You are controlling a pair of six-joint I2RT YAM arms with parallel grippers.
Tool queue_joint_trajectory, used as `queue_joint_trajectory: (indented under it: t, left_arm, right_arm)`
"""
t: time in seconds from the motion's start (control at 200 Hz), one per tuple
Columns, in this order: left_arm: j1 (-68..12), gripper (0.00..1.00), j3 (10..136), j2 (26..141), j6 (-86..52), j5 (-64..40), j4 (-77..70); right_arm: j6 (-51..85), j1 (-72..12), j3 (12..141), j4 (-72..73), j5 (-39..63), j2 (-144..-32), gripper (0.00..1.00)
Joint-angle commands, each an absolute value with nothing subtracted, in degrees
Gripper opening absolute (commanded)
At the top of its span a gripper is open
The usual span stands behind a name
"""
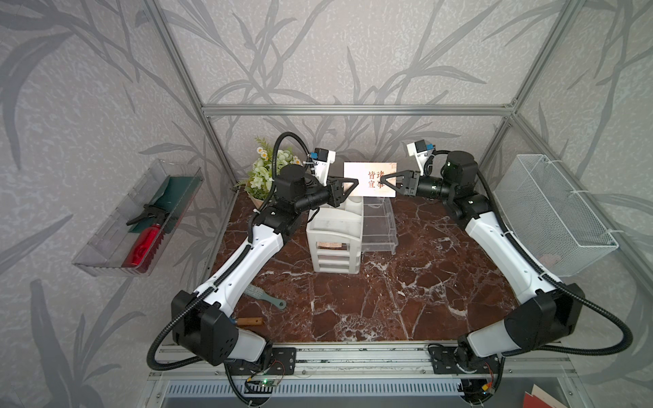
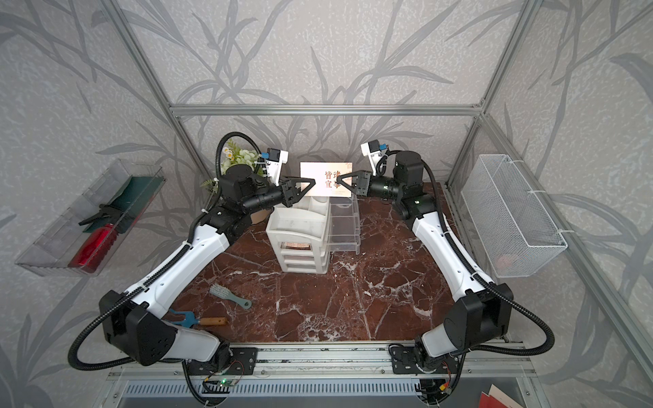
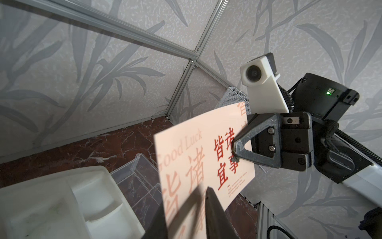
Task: Take the postcards out of the drawer
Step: Place the postcard at the center of the board.
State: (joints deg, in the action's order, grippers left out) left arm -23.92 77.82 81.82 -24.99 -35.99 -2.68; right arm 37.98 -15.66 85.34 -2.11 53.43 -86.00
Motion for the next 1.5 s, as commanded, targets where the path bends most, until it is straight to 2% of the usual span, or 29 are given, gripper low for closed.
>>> queue_joint_trajectory:
  t: [0.0,0.285,0.455,0.815,1.115,1.31,1.495]
  left_arm:
    - [-23.7,0.31,77.2,78.6,-22.2,-31.9,0.7]
    - [-21.6,0.34,76.3,72.7,-18.6,-21.3,12.6]
    - [-20.8,0.39,72.2,66.9,-18.5,-16.5,15.0]
    - [-20.5,0.41,73.6,61.8,-17.0,-12.0,23.5]
    - [-20.4,0.43,72.4,59.8,-16.8,-9.8,25.3]
    - [-20.3,0.44,72.6,59.8,-16.7,-9.6,25.4]
    - [-20.3,0.43,72.9,61.0,-16.9,-9.9,25.5]
  right_arm:
    - [37.0,-13.8,87.8,-3.5,54.5,-85.0,0.0]
    - [32.0,-8.7,96.4,-9.8,55.7,-92.9,0.0]
    - [26.9,-6.2,102.4,-15.7,52.3,-101.4,0.0]
    - [23.8,-3.1,117.1,-22.1,46.8,-119.8,0.0]
    - [21.8,-2.8,131.2,-30.6,46.8,-133.6,0.0]
    - [20.9,-3.5,135.9,-34.6,47.3,-139.8,0.0]
    - [21.6,-5.2,133.8,-33.4,46.3,-142.2,0.0]
